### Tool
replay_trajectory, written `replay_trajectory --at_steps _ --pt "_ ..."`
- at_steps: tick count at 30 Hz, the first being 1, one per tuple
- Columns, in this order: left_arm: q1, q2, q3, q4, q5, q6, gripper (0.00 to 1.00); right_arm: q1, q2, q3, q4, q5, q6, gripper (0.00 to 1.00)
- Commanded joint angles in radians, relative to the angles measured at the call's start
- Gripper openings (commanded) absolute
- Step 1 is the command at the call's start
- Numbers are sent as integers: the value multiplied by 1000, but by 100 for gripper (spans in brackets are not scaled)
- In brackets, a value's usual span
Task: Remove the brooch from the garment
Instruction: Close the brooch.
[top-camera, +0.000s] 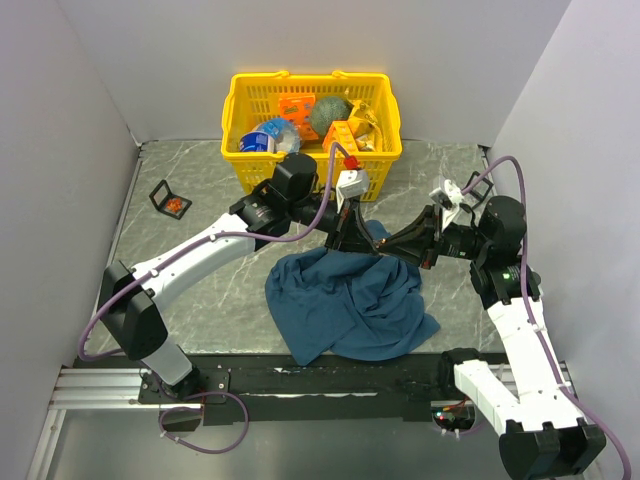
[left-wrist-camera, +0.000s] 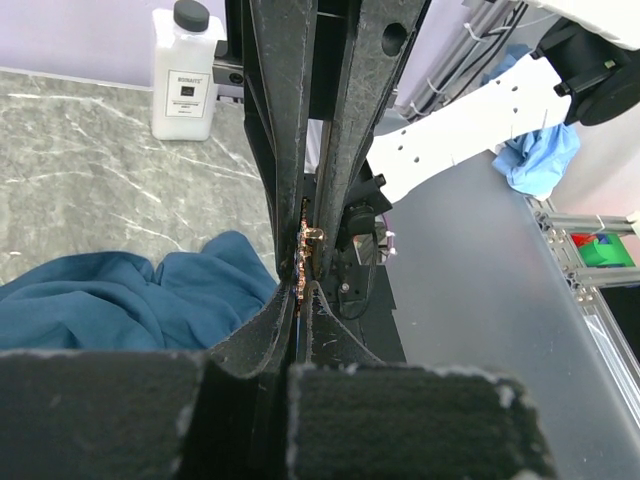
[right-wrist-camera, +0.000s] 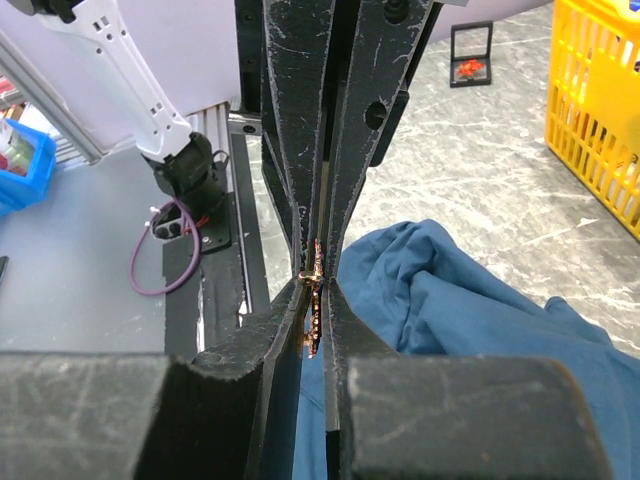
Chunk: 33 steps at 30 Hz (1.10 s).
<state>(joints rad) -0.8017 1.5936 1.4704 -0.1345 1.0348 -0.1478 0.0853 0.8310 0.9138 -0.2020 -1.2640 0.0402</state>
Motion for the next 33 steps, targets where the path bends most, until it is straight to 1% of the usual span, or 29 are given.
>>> replay_trajectory --at_steps 1,13,20,26,33 --pt "7 -70 25 49 13 -24 1 -21 -12 -9 29 38 4 9" --pt "13 -73 18 59 -10 -39 1 -22 -13 -6 21 41 -2 9" --pt "38 -87 -1 87 -9 -64 1 -27 -12 -1 19 31 -5 10" --pt "48 -92 -10 99 -5 -76 1 -27 -10 8 10 11 -11 13" --pt "62 -98 -22 118 -7 -91 1 -35 -13 5 18 -12 -8 22"
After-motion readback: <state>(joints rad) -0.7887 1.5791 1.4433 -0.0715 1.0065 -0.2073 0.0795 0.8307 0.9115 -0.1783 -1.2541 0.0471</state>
